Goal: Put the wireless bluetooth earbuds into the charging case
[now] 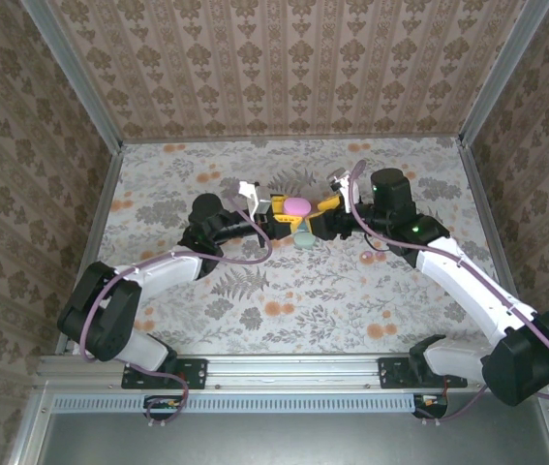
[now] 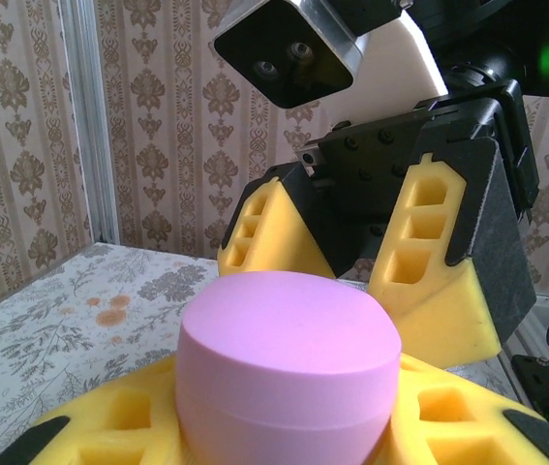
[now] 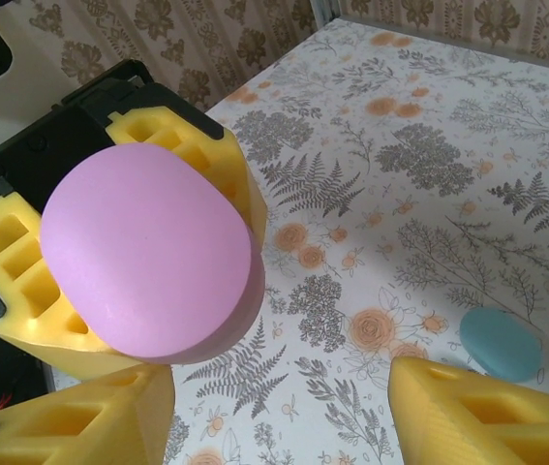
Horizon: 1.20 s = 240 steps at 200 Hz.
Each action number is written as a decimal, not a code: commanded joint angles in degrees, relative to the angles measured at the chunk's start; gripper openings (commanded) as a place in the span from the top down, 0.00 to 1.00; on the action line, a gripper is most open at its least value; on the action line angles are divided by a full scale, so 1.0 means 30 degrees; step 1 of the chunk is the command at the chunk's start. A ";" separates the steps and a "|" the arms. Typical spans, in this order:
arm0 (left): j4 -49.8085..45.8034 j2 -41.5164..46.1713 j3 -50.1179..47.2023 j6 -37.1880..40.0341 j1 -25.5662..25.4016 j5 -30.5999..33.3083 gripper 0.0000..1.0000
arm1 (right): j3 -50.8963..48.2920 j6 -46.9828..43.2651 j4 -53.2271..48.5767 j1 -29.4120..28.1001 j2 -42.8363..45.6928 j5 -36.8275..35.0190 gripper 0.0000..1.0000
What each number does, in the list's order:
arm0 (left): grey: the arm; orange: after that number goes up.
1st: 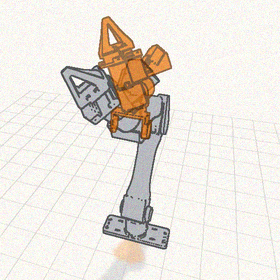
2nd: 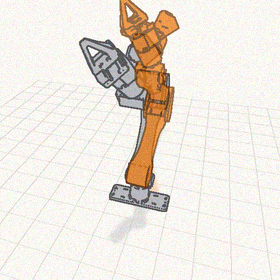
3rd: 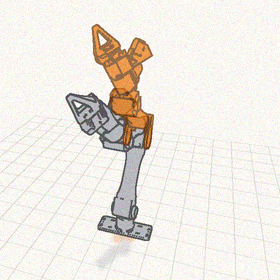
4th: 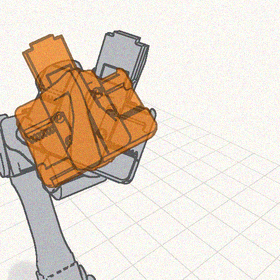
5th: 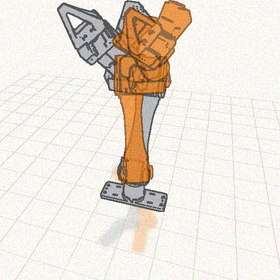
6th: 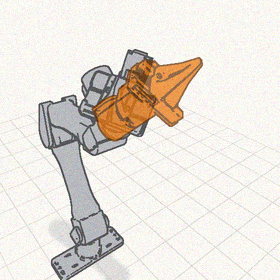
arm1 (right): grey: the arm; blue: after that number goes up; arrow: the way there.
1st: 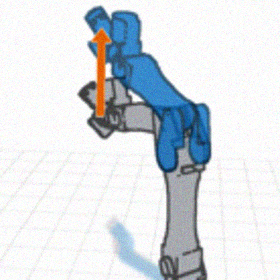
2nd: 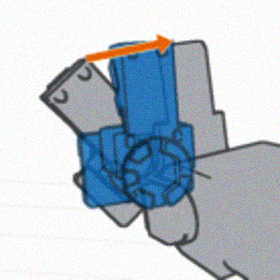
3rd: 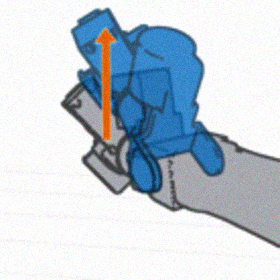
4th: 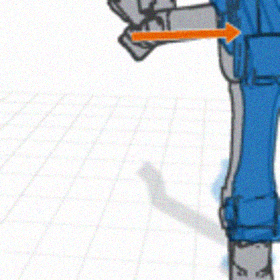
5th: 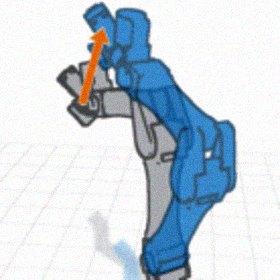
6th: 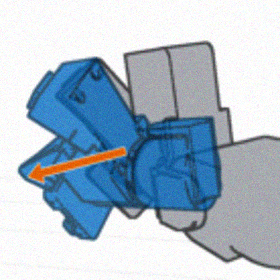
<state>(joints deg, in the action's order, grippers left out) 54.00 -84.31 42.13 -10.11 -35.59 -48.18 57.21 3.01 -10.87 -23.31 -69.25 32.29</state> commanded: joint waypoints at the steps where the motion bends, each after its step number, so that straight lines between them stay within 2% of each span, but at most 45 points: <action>1: -0.0550 0.0587 0.0311 0.0696 -0.0176 -0.0958 0.77 | 0.0989 0.0893 0.0512 0.0090 -0.0031 -0.0277 0.38; 40: -0.0758 0.0595 0.0227 0.0883 -0.0177 -0.0931 0.77 | 0.1247 0.2482 0.0954 0.0818 -0.0031 0.1226 0.38; 139: -0.0309 0.0569 0.0211 0.0642 -0.0213 -0.0698 0.76 | 0.1867 0.4603 0.0975 0.1295 -0.1109 0.1412 0.38; 154: 0.0006 0.0532 0.0053 0.0521 -0.0220 -0.0259 0.76 | 0.2152 0.5055 0.0705 0.1304 -0.1229 0.1290 0.38; 194: 0.0818 0.0712 -0.0608 0.0669 -0.0154 0.1582 0.76 | 0.2463 0.6546 0.0375 0.1933 -0.0413 0.3526 0.36; 220: 0.1264 0.0690 -0.0753 0.0570 -0.0037 0.1976 0.76 | 0.2408 0.7554 -0.1352 0.3337 0.0469 0.2940 0.37; 240: 0.1922 0.0650 -0.0967 0.0184 0.0142 0.2199 0.76 | 0.2126 0.7628 -0.3639 0.4575 0.0702 0.0937 0.41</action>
<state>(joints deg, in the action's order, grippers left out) 54.63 -83.72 40.07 -8.97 -35.90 -43.35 62.65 23.18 -12.86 -13.15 -69.08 39.97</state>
